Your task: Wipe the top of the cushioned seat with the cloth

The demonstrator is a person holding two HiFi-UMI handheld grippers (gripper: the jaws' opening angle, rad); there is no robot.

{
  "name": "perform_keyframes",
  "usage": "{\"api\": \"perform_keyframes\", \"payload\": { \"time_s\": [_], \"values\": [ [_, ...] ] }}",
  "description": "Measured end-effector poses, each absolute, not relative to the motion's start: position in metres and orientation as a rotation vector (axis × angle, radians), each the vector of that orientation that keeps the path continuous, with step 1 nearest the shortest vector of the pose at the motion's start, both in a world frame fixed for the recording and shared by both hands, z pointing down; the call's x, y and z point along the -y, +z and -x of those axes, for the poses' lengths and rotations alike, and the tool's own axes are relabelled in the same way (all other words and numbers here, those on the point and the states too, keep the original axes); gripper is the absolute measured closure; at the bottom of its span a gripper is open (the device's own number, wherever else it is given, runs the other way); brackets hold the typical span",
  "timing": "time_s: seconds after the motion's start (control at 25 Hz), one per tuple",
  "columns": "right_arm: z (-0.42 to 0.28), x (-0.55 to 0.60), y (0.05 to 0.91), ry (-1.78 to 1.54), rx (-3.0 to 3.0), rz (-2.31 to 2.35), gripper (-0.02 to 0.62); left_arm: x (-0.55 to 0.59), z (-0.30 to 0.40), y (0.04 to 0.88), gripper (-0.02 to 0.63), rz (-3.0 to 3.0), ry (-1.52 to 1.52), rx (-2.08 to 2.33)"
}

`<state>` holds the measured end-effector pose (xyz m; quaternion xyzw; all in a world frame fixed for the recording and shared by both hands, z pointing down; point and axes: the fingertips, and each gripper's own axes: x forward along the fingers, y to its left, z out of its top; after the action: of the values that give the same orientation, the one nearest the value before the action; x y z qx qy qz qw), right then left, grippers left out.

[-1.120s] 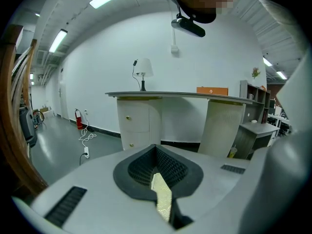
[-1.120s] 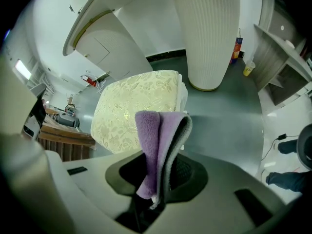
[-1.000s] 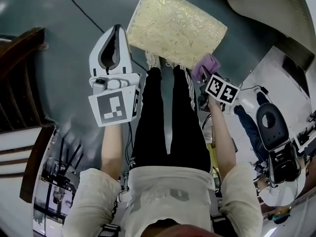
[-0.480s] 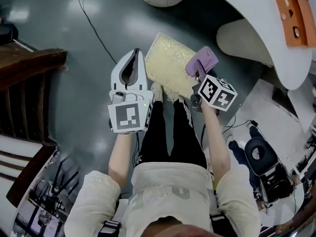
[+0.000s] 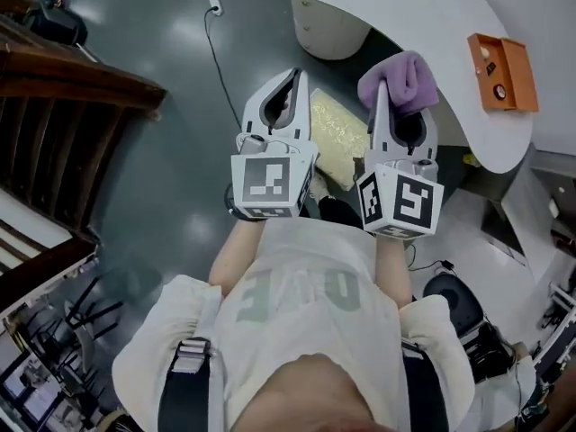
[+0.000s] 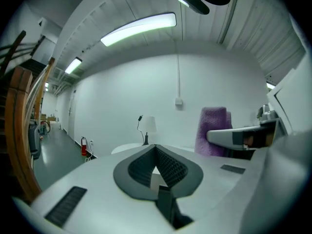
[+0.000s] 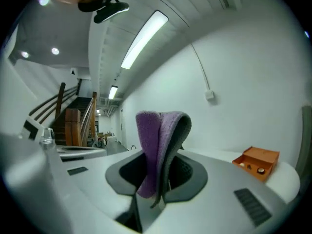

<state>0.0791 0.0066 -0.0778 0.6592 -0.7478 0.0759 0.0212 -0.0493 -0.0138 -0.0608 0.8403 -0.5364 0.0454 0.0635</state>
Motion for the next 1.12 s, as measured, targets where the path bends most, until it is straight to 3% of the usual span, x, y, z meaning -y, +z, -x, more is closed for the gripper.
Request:
{"api": "perform_keyframes", "payload": {
  "time_s": [0.48, 1.12],
  "values": [
    [-0.031, -0.055, -0.109, 0.055, 2.457, -1.812, 0.497, -0.029, 0.06, -0.102, 0.6, -2.556, 0.144, 1.742],
    [-0.034, -0.062, -0.093, 0.142, 2.464, -1.796, 0.497, -0.041, 0.056, -0.101, 0.6, -2.555, 0.186, 1.761]
  ]
}}
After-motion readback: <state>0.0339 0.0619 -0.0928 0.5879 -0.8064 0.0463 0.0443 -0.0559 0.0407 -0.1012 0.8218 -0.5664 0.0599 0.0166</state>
